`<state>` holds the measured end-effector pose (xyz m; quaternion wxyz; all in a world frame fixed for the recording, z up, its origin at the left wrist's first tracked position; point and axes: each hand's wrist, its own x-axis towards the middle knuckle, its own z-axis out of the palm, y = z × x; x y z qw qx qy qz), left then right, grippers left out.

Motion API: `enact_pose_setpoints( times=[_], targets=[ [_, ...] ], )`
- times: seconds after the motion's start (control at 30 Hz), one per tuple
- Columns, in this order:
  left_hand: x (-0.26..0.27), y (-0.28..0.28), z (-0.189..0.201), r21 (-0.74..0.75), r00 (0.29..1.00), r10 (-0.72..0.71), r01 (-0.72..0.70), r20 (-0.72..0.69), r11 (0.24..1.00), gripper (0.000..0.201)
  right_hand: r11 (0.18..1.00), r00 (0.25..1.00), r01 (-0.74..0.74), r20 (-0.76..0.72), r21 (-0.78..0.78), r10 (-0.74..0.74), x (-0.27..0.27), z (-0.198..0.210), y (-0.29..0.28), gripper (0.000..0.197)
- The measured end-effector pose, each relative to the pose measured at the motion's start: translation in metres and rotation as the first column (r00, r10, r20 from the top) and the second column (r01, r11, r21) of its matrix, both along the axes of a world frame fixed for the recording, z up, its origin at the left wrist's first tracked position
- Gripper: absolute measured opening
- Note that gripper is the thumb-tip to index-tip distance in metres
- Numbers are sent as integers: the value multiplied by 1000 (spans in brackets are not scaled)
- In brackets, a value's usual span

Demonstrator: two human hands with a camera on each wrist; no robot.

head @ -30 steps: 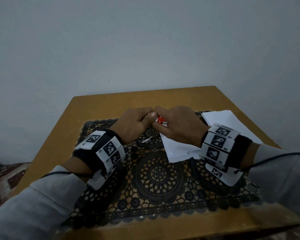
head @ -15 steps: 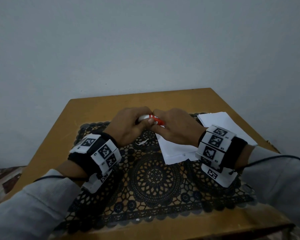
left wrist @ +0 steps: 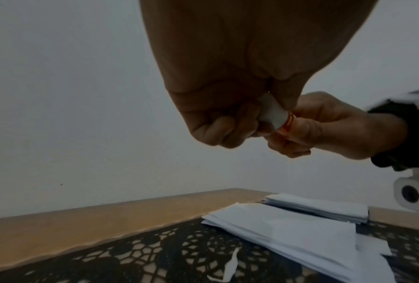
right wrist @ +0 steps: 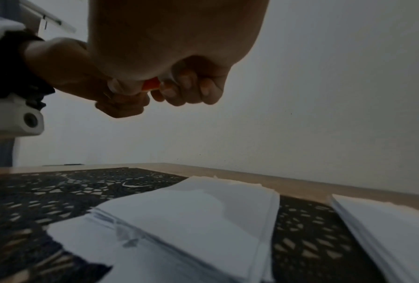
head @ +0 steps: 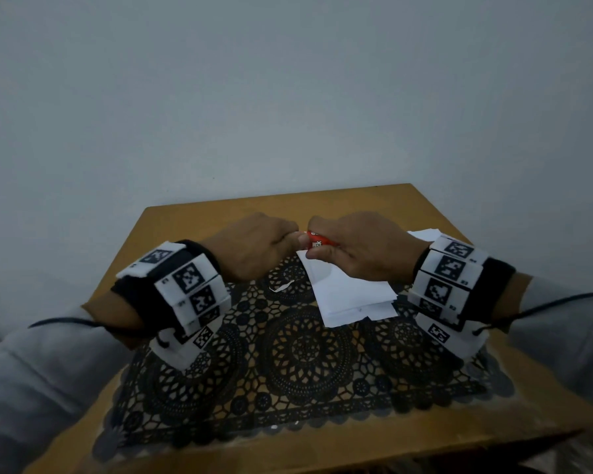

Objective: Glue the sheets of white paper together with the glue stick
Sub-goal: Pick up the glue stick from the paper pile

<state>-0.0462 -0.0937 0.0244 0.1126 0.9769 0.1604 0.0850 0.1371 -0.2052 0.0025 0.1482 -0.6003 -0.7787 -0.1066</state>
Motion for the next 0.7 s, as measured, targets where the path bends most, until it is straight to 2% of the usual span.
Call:
enact_pose_setpoints(
  times=[0.03,0.1,0.17,0.23,0.27,0.33,0.4,0.47,0.57,0.63,0.7],
  targets=[
    [0,-2,2,-45,1000,-10,11,13,999,51,1000,1000,-4,27,11,4,-3,2,0,45],
    [-3,-7,7,-11,1000,-8,8,18,1000,46,1000,1000,3,8,-13,-2,-12,8,-1,44],
    [-24,3,16,94,995,81,-87,65,992,39,999,985,33,-170,-34,-38,1,13,-3,37],
    [-66,23,25,92,964,204,-222,168,971,44,992,924,124,-366,22,-108,31,20,-17,44],
    [-84,33,31,61,947,266,-281,183,958,48,984,916,173,-375,53,-141,43,25,-22,50],
    [-100,48,32,-17,926,368,-367,82,930,42,975,925,220,-322,22,-201,46,28,-27,45],
    [-92,58,30,-25,905,424,-424,12,905,27,977,903,212,-380,-13,-201,35,32,-21,35],
    [-81,67,28,-10,893,451,-451,0,893,23,983,876,183,-451,-19,-171,21,34,-18,25],
    [-72,87,21,82,876,464,-457,-127,886,21,988,913,154,-379,-28,-153,7,29,-19,15],
    [-65,96,13,144,834,498,-477,-238,867,24,992,935,124,-331,-26,-126,1,23,-18,20],
    [-57,107,4,189,786,535,-500,-311,845,33,994,923,103,-372,-20,-103,0,18,-14,19]
  ],
)
